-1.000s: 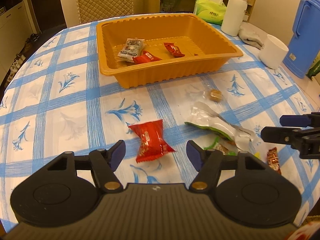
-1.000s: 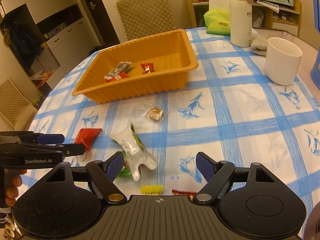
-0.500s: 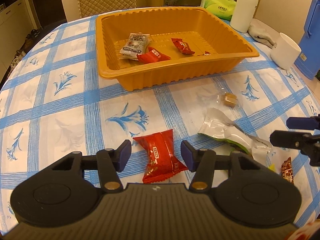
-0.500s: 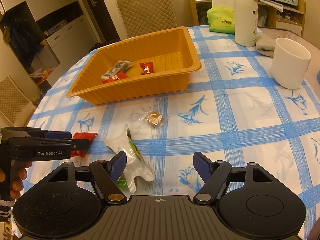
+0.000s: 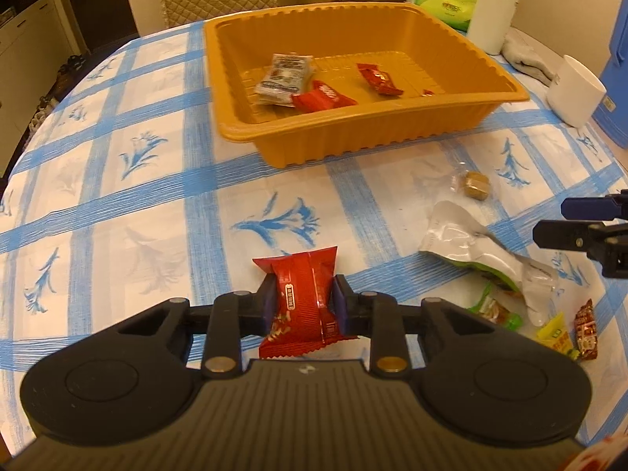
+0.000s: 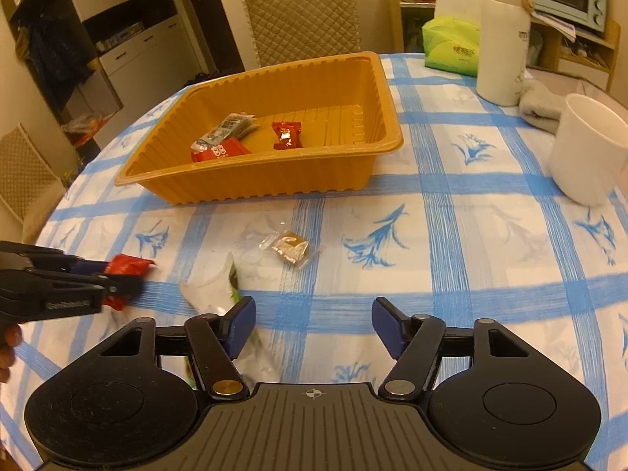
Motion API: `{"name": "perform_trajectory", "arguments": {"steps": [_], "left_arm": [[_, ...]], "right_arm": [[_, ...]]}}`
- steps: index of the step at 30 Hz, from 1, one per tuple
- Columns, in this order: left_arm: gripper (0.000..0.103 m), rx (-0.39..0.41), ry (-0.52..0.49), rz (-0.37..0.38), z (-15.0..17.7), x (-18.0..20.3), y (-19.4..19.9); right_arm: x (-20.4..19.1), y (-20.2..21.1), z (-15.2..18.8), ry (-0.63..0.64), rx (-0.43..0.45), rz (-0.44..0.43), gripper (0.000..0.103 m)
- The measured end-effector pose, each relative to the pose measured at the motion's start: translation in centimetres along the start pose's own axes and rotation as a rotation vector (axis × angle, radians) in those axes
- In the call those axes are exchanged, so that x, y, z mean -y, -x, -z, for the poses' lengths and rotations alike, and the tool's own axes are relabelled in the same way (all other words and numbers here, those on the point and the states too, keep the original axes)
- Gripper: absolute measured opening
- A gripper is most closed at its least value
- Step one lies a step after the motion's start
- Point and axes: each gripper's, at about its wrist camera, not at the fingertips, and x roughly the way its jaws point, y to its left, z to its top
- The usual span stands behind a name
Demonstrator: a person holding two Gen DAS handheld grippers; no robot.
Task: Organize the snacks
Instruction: 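Grasp the large red snack with the left tool while the right tool grasps the small clear candy, then carry the large red snack and small clear candy over the basket with both tools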
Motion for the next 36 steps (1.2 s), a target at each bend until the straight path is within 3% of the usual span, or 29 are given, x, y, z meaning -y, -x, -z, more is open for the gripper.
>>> {"name": "perform_trajectory", "arguments": {"steps": [7,19,29,36], "left_arm": [[0.027,0.001,0.043,-0.035,0.1,-1.8,0.3],[0.027,-0.007,0.092,-0.065,0.7,-3.8,0.6],[0.027,-0.007,0.106,-0.073,0.9,-4.3,0.8],[0.027,0.000,0.104,-0.077,1.0,-4.5,1.1]], "right_arm": [[0.4,-2.4,-1.0,0.130,-0.002,-0.008,0.058],[-0.8,-6.1,-2.6,0.334,-0.007,-0.016,0.056],[-2.5,-6.9,-3.2,0.375,-0.013,-0.052,0.021],[-3.1,-6.9,-3.1,0.360,-0.023,-0.025,0.021]]}}
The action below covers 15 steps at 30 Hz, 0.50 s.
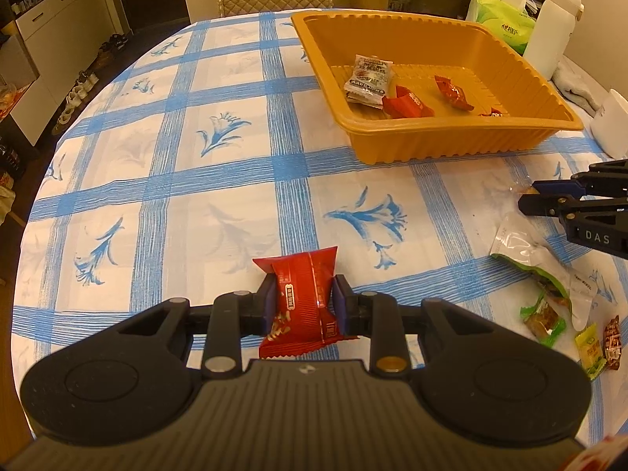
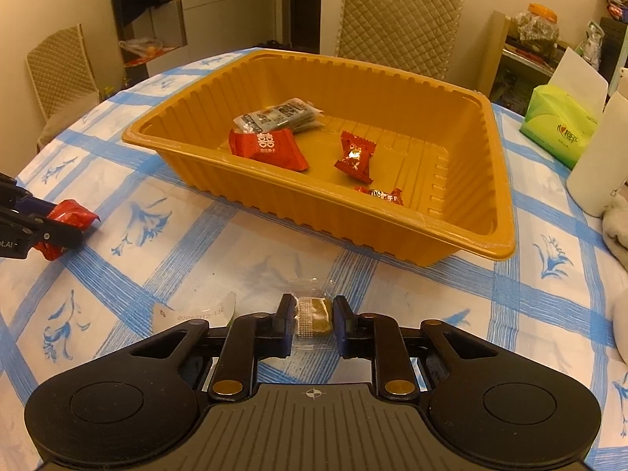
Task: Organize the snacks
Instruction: 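Carry the large red snack and small clear candy over the basket with both tools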
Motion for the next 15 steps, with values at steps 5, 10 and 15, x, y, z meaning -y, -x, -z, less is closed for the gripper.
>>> {"name": "perform_trajectory", "arguments": {"steps": [5,10,15], "left_arm": [[0.026,0.007,-0.001,0.000,0.0,-0.1,0.3],[0.026,0.017,-0.003,0.004,0.1,-0.1,0.8],[0.026,0.030,-0.012,0.021,0.0,0.2,1.6]], "right_arm": [[-0.3,0.3,0.2,-0.004,-0.011,-0.001,0.021],[-0.4,0.9,0.6,-0.021,-0.019,0.001,0.021],[-0.4,2.0,0.9,-0.039,-0.015,-0.001,0.021]]}}
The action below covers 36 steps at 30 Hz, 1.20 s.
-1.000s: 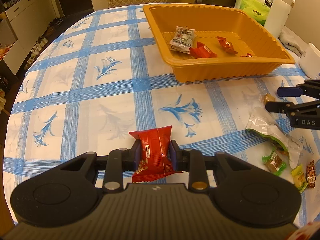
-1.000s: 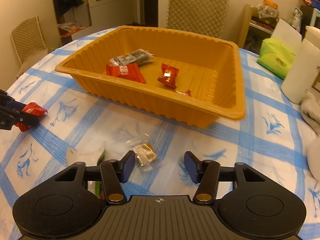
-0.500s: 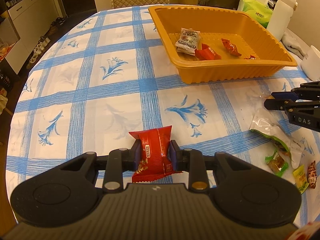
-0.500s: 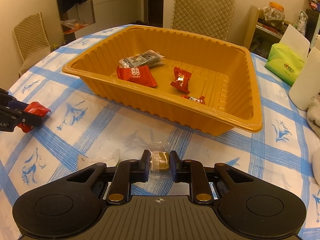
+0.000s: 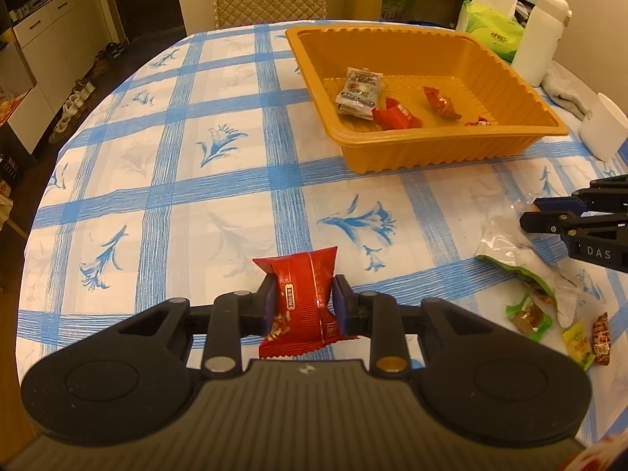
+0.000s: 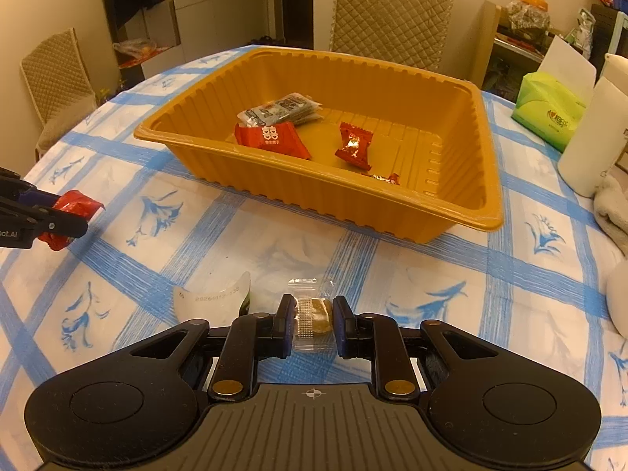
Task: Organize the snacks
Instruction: 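Carry the large red snack and small clear candy over the basket with both tools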
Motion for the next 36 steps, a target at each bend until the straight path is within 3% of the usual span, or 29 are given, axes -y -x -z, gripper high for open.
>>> {"name": "perform_trajectory", "arguments": {"steps": [16,26,36], "left_arm": [[0.026,0.108,-0.057,0.093,-2.9,2.3,3.7],[0.026,0.187,-0.118,0.154,-7.9,4.5,3.8],[0.026,0.233,-0.164,0.170,-14.4,6.2,0.9]], "right_arm": [[1.5,6.6,-1.2,-0.176,0.100,-0.023,0.021],[3.0,7.7,-4.5,-0.225,0.174,-0.031,0.021],[5.2,6.0,-8.8,-0.234,0.227,-0.002,0.021]]}}
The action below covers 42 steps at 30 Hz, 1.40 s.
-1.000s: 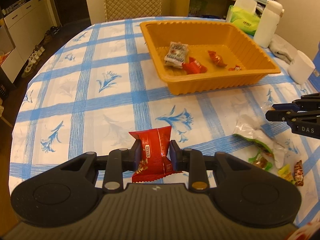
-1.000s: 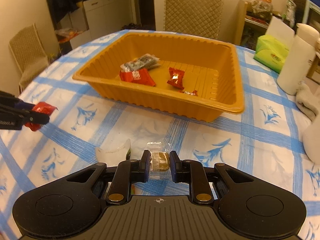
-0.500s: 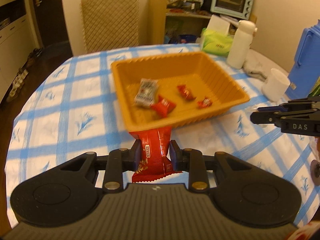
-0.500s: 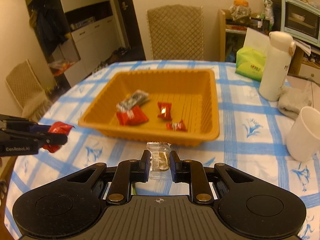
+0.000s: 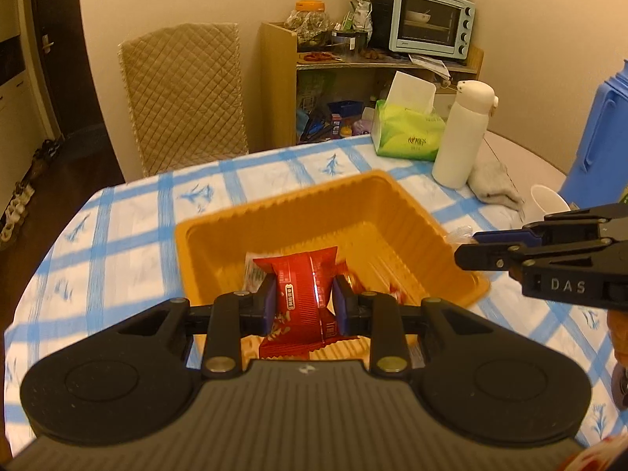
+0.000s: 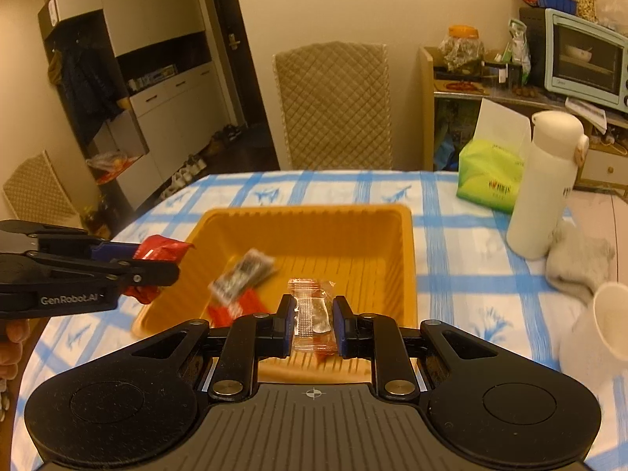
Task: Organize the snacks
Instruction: 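Carry the large red snack and small clear candy over the basket with both tools, then open the left tool to drop the red snack while the right tool drops its candy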
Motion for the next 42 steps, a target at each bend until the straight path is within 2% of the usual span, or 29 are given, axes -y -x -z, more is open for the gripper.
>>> {"name": "perform_trajectory", "arguments": {"steps": [7,20,31,42], "left_arm": [[0.026,-0.021,-0.031,-0.009,-2.2,-0.3,-4.1],[0.027,-0.084,-0.048,-0.001,-3.1,-0.4,-9.9],[0.027,-0.109,-0.065,0.001,-3.8,0.1,-12.7],[0.028,-0.107,-0.078,0.004,-4.0,0.6,-13.3]], "right_arm": [[1.0,-2.6,-1.8,-0.026,0.004,0.026,0.021],[2.7,-6.9,-2.1,-0.089,-0.044,0.048,0.021],[3.7,-8.7,-1.9,-0.114,-0.075,0.071,0.021],[4.0,-8.8,-1.9,-0.125,-0.080,0.082,0.021]]}}
